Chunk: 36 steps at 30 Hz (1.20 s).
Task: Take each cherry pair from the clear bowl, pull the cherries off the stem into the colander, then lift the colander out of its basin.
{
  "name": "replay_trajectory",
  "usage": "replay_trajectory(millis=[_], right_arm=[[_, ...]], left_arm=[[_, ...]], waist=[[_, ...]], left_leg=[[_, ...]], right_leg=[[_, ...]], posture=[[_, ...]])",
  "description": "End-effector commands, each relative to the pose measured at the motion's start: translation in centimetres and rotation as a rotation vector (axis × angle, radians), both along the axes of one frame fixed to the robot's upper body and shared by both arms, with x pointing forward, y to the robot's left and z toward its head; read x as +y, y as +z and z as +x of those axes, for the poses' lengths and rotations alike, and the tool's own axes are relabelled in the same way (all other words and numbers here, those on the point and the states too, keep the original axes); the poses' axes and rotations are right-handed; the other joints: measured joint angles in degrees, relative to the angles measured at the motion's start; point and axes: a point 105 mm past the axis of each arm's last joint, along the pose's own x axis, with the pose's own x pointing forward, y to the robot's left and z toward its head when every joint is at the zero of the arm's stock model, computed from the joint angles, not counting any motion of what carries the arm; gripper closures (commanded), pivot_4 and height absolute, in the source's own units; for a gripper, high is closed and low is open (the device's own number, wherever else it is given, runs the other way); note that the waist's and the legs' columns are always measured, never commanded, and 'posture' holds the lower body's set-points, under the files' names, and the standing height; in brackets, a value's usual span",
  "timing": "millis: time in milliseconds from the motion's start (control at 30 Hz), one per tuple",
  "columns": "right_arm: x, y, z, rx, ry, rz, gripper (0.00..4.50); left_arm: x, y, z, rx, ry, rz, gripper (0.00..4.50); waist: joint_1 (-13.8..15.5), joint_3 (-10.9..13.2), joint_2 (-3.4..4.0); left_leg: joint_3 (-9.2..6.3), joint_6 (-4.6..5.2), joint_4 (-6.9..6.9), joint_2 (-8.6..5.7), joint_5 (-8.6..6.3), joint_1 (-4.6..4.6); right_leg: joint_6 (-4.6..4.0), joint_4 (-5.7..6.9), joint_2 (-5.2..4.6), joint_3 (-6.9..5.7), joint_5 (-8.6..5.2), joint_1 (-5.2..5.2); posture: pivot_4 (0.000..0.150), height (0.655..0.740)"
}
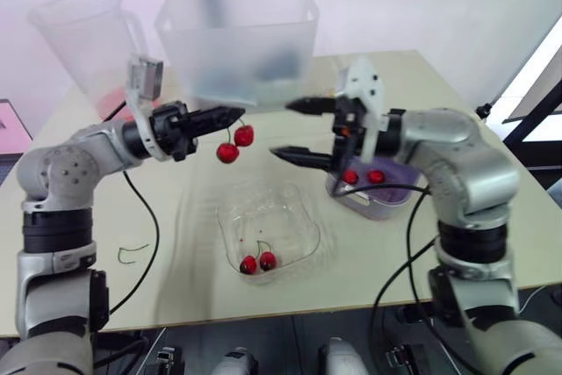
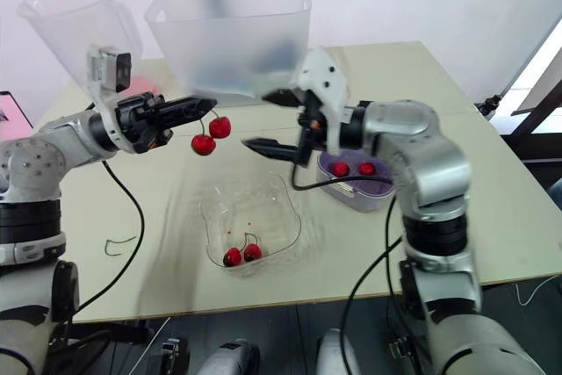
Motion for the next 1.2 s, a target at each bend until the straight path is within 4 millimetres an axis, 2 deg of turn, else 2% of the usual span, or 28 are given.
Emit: replay_trajectory(millis=[33,233,400,467,567,767,1033,1067,1167,1200], right_arm=[[0.6,1.3,-1.6,0.073,0.119,0.063,0.04],[2.8,-0.2,-2.1,0.154,0.185,0.067,0.04],[3.4,-0.5,-2.1,0.163,0.219,0.055,0.04],[3.6,-0.6,-2.2,0.177,0.233,0.057,0.59],[3.7,-1.0,-3.0,0.197,0.281,0.043,1.78],[3.8,-0.8,-3.3,0.188,0.298,0.039,1.78],[3.9,-0.4,-3.2,0.187,0.291,0.063,1.78],[3.9,-0.4,-3.1,0.187,0.29,0.064,2.31],[3.9,-0.4,-3.2,0.193,0.299,0.061,3.51],[4.0,-0.4,-3.3,0.196,0.302,0.062,3.51]], left_arm=[[-0.8,0.9,-1.8,-0.037,-0.124,0.015,4.5],[-1.8,0.9,-4.0,-0.015,-0.272,0.04,4.5],[-1.9,1.0,-4.0,-0.02,-0.26,0.047,4.5],[-1.9,1.0,-4.0,-0.022,-0.258,0.048,4.5],[-2.2,1.3,-4.0,-0.038,-0.256,0.043,4.5],[-1.9,1.3,-3.1,-0.042,-0.21,0.01,4.5],[-2.1,0.9,-3.5,-0.036,-0.215,0.011,4.5],[-2.2,0.9,-3.5,-0.035,-0.215,0.01,4.5],[-2.1,0.8,-3.5,-0.039,-0.209,0.01,4.5],[-2.2,0.9,-3.5,-0.041,-0.209,0.01,4.5]], waist=[[-0.16,0.0,0.0],[-0.33,0.0,0.0],[-0.09,0.0,0.0],[-0.19,0.0,0.0],[-0.23,0.0,0.0],[-0.21,0.0,0.0],[-0.17,0.0,0.0],[-0.17,0.0,0.0],[-0.2,0.0,0.0],[-0.2,0.0,0.0]], left_leg=[[0.0,0.0,0.0,0.01,0.0,0.01],[0.04,0.0,-0.04,0.06,0.0,0.02],[0.0,0.0,0.01,0.07,0.0,0.02],[0.0,0.0,0.01,0.06,0.0,0.02],[0.0,0.0,0.0,0.07,0.0,0.02],[0.01,0.0,0.0,0.07,0.0,0.02],[0.01,0.0,0.01,0.07,0.0,0.02],[0.01,0.0,0.01,0.07,0.0,0.02],[0.01,0.0,0.01,0.07,0.0,0.01],[0.01,0.0,0.01,0.07,0.0,0.02]], right_leg=[[0.0,0.0,0.01,0.0,0.0,-0.01],[0.0,0.08,0.09,0.03,0.0,-0.09],[0.0,0.07,0.03,0.02,0.0,-0.06],[0.0,0.07,0.02,0.02,0.0,-0.05],[0.0,0.07,0.04,0.01,0.0,-0.06],[0.0,0.07,0.05,0.01,0.0,-0.06],[0.0,0.07,0.04,0.01,0.0,-0.06],[0.0,0.07,0.04,0.01,0.0,-0.06],[0.0,0.07,0.04,0.01,0.0,-0.06],[0.0,0.07,0.04,0.01,0.0,-0.06]], posture=[[0.15,0.74],[0.15,0.74],[0.15,0.74],[0.15,0.74],[0.15,0.74],[0.15,0.74],[0.15,0.74],[0.15,0.74],[0.15,0.74],[0.15,0.74]])
